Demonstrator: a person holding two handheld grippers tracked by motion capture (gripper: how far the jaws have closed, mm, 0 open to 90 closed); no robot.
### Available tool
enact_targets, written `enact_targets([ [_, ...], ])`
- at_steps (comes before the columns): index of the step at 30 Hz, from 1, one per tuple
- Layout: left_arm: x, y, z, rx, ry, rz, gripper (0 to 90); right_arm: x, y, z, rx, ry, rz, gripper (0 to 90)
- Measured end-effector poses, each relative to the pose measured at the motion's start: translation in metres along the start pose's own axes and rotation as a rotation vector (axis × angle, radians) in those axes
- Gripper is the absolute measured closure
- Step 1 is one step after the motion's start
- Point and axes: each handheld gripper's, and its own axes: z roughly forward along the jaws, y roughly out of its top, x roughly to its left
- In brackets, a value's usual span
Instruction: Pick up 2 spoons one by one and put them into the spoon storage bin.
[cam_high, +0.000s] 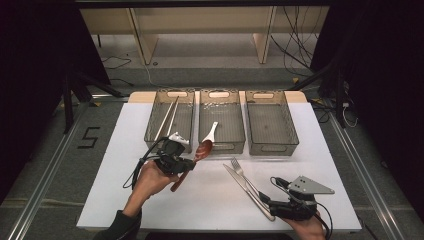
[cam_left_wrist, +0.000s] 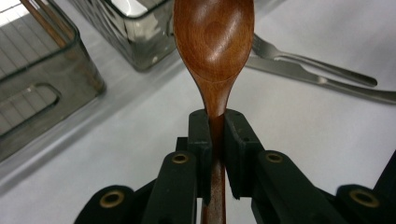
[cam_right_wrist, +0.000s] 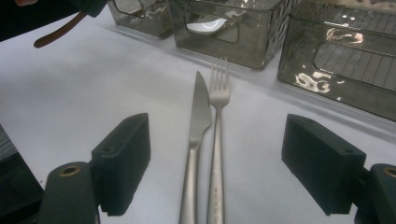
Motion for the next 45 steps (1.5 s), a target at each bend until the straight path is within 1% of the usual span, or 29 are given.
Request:
enact_targets([
  [5,-0.002,0.016,-0.001,-0.026,-0.015,0.012,81.4,0.000,0.000,0.000,0.000,0.001,-0.002,24.6],
  [10,-0.001,0.033,0.001,-0.060,-0.023,0.009,81.4,-0.001,0.000,0.000,-0.002,0.003,-0.006,24.6],
  [15,0.001,0.050,0.003,-0.075,-0.022,0.013,81.4,-0.001,0.000,0.000,-0.001,0.004,-0.004,24.6],
  [17,0.002,0.058,0.004,-0.097,-0.030,0.001,81.4,-0.001,0.000,-0.001,0.000,0.005,-0.002,24.6],
  [18,0.003,0.062,0.004,-0.099,-0.030,0.006,81.4,-0.001,0.000,-0.001,0.001,0.005,-0.002,24.6],
  [21,0.004,0.073,0.005,-0.117,-0.022,-0.003,81.4,-0.001,0.000,0.000,-0.001,0.005,-0.002,24.6],
  [25,0.006,0.084,0.008,-0.133,-0.009,-0.001,81.4,-0.001,0.000,-0.001,0.001,0.009,0.002,24.6],
  [33,0.014,0.100,0.015,-0.154,0.008,-0.010,81.4,-0.001,0.000,-0.001,0.005,0.010,0.001,24.6],
  [36,0.016,0.105,0.018,-0.169,0.016,-0.021,81.3,-0.001,0.000,-0.001,0.004,0.010,-0.001,24.6],
  [41,0.017,0.116,0.023,-0.178,0.023,-0.021,81.4,-0.001,0.000,-0.001,0.004,0.011,-0.001,24.6],
  [43,0.018,0.120,0.025,-0.180,0.027,-0.013,81.4,-0.001,0.000,-0.001,-0.005,0.010,0.000,24.6],
  [45,0.018,0.124,0.027,-0.191,0.031,-0.015,81.4,-0.002,0.000,-0.001,-0.005,0.011,-0.001,24.6],
])
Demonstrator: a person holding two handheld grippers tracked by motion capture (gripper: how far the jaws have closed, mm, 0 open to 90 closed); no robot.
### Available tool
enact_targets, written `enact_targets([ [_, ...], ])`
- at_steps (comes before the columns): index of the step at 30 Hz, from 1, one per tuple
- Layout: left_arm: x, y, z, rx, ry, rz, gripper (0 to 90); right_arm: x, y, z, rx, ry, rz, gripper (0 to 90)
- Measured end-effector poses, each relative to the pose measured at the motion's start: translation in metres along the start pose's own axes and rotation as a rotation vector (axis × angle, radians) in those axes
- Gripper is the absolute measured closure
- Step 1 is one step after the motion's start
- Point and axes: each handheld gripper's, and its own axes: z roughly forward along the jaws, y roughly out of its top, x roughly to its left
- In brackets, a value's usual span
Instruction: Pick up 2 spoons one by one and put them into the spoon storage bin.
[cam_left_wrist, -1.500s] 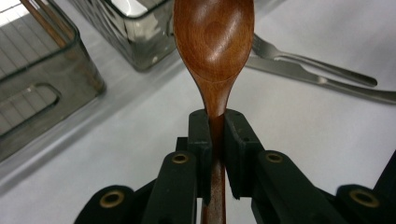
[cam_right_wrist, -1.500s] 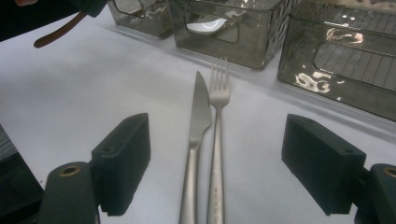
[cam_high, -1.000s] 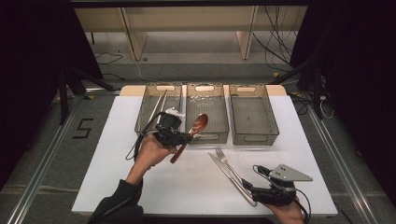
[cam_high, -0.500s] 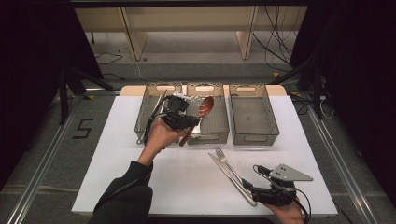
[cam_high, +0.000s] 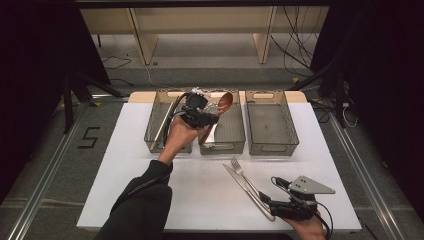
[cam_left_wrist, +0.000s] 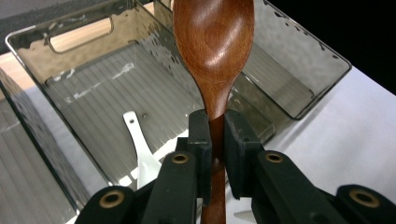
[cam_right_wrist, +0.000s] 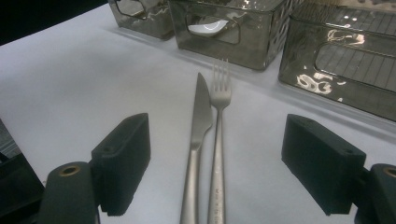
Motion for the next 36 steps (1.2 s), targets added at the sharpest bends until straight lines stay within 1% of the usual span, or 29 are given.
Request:
enact_targets([
  [3,0.000,0.005,0.006,-0.007,0.012,0.000,81.4,0.000,0.000,0.000,0.002,0.001,0.002,24.6],
  [4,0.000,0.007,0.007,-0.010,0.015,0.006,81.3,0.000,0.000,0.000,0.000,0.001,-0.001,24.6],
  [8,0.005,0.010,0.013,-0.016,0.016,-0.016,81.3,-0.001,0.000,0.000,-0.002,0.003,0.000,24.6],
  [13,0.012,0.011,0.025,-0.014,0.037,-0.029,81.3,0.001,0.000,0.000,0.005,0.009,-0.002,24.6],
  [15,0.014,0.012,0.029,-0.014,0.041,-0.043,81.3,0.001,0.000,0.001,0.003,0.009,-0.005,24.6],
  [18,0.016,0.011,0.035,-0.009,0.057,-0.034,81.3,0.001,0.000,0.000,0.003,0.009,-0.003,24.6],
  [23,0.023,0.008,0.040,-0.021,0.063,-0.064,81.3,0.000,0.000,0.000,0.004,0.012,-0.002,24.6],
  [25,0.023,0.007,0.041,-0.011,0.064,-0.061,81.3,0.000,0.000,0.000,0.003,0.012,-0.003,24.5],
  [26,0.023,0.006,0.042,-0.013,0.067,-0.059,81.2,0.001,0.000,0.000,0.004,0.012,-0.001,24.6],
  [27,0.022,0.005,0.043,-0.009,0.073,-0.051,81.2,0.000,0.000,0.000,0.003,0.012,-0.002,24.6],
  [30,0.023,0.004,0.045,-0.010,0.073,-0.060,81.2,0.001,0.000,0.001,0.003,0.010,-0.003,24.6],
  [32,0.024,0.003,0.047,-0.007,0.077,-0.055,81.2,0.001,0.000,0.000,0.003,0.010,-0.002,24.6],
  [34,0.024,0.002,0.048,-0.008,0.073,-0.054,81.1,0.001,0.000,0.000,0.003,0.010,-0.002,24.6],
  [36,0.025,0.001,0.048,-0.008,0.079,-0.055,80.9,0.001,0.000,0.000,0.003,0.010,-0.002,24.6],
])
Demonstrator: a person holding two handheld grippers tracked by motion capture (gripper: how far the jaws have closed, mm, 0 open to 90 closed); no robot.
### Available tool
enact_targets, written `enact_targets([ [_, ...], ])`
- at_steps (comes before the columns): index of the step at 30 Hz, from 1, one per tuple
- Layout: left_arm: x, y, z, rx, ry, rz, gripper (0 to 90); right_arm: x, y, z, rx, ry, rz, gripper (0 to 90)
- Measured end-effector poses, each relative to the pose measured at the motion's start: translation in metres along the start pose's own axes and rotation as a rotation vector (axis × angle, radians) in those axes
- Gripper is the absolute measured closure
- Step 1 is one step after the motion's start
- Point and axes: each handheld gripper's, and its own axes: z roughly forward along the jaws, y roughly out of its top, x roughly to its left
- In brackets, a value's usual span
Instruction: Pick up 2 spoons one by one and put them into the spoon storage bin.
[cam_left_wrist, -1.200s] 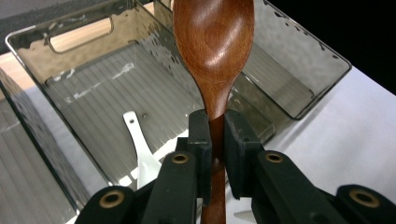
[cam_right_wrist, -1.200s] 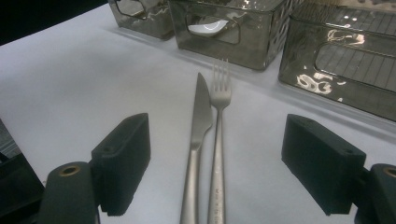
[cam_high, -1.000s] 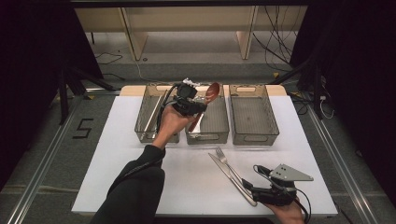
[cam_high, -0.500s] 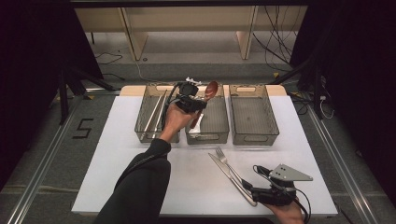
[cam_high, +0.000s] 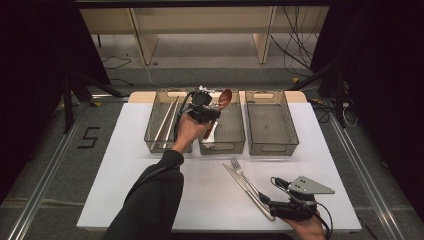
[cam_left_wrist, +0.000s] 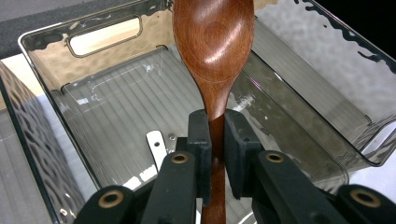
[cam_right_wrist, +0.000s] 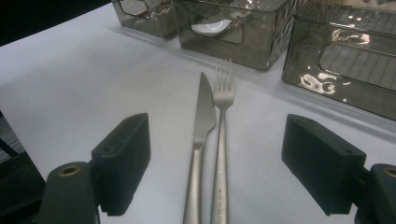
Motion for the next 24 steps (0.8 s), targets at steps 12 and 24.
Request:
enact_targets([
  [12,0.003,-0.004,-0.012,0.005,-0.023,-0.048,51.9,0.000,0.000,-0.001,0.001,-0.002,0.000,24.6],
  [24,0.013,-0.030,-0.064,-0.045,-0.046,-0.073,33.6,0.001,0.000,0.000,-0.002,-0.011,-0.003,24.6],
])
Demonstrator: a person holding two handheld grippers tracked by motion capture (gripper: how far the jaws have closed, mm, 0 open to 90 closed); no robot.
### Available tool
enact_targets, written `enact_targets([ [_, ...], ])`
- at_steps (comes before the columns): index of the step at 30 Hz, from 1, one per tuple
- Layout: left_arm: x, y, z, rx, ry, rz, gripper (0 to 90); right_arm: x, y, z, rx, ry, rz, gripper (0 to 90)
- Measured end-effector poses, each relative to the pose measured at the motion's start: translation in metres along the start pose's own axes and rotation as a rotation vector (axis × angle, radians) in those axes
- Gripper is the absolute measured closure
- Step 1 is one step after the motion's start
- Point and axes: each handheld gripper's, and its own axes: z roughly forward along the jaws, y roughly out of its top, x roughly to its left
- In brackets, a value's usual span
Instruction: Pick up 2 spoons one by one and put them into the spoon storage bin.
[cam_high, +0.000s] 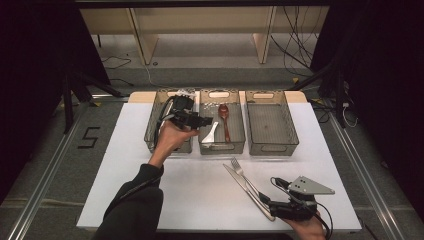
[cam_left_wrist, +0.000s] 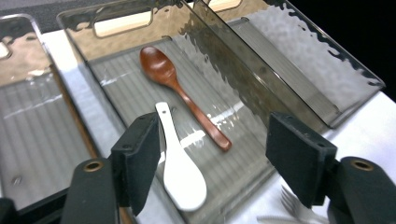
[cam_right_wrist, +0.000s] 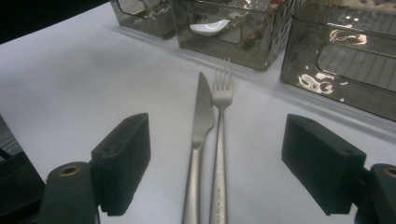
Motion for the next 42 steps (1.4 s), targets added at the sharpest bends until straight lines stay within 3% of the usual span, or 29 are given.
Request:
enact_targets([
  [8,0.010,-0.028,-0.025,-0.043,-0.010,-0.036,28.2,0.001,0.000,0.001,0.009,0.002,-0.002,24.6],
  [22,0.005,-0.072,-0.046,-0.058,-0.008,-0.012,24.8,0.001,0.000,0.002,0.011,0.002,0.001,24.6],
  [26,0.008,-0.083,-0.048,-0.037,0.000,-0.012,23.5,0.000,0.000,0.002,0.014,0.003,0.002,24.6],
  [34,0.011,-0.099,-0.058,-0.061,-0.027,-0.024,21.2,-0.001,-0.001,0.002,0.012,0.003,0.000,24.6],
  [42,0.005,-0.124,-0.069,-0.073,-0.045,0.001,20.6,-0.002,-0.001,0.003,0.020,0.001,0.006,24.6],
])
